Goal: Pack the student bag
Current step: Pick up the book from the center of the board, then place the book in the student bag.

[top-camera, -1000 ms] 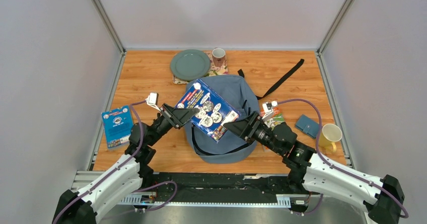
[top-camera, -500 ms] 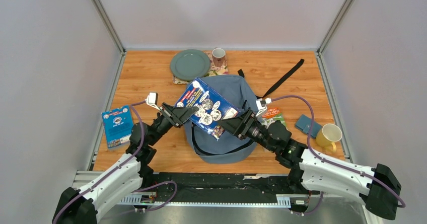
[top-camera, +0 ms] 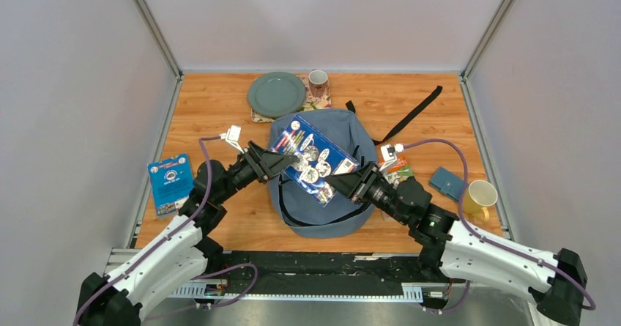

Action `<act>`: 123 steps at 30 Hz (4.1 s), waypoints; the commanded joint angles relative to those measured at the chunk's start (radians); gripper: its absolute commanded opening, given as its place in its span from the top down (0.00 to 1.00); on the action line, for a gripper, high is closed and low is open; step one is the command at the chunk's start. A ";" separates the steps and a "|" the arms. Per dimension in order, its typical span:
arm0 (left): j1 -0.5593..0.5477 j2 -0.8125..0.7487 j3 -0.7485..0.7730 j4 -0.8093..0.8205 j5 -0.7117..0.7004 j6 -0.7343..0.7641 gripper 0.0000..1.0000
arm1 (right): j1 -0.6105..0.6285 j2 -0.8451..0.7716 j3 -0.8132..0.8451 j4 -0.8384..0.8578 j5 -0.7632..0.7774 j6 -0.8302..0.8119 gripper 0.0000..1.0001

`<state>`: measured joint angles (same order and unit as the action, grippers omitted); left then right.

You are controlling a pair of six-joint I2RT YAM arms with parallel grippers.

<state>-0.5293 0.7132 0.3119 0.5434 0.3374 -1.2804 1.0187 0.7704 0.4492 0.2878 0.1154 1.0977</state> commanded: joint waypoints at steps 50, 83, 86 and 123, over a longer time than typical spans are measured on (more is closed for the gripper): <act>-0.643 0.773 0.736 -0.935 -0.256 0.998 0.26 | -0.002 -0.665 0.232 -1.151 0.558 0.013 1.00; -0.710 0.782 0.664 -0.835 -0.406 0.949 1.00 | 0.000 -0.675 0.218 -1.184 0.529 0.051 1.00; -0.709 0.773 0.671 -0.838 -0.431 0.949 1.00 | 0.000 -0.688 0.220 -1.199 0.527 0.056 1.00; -0.631 0.694 1.170 -1.077 -0.976 1.017 1.00 | 0.000 -0.830 0.520 -1.371 0.354 -0.053 1.00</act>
<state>-1.1942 1.4467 1.4338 -0.5762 -0.5663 -0.2043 1.0176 0.0158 0.8993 -1.2003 0.5343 1.1080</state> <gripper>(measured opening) 0.010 0.285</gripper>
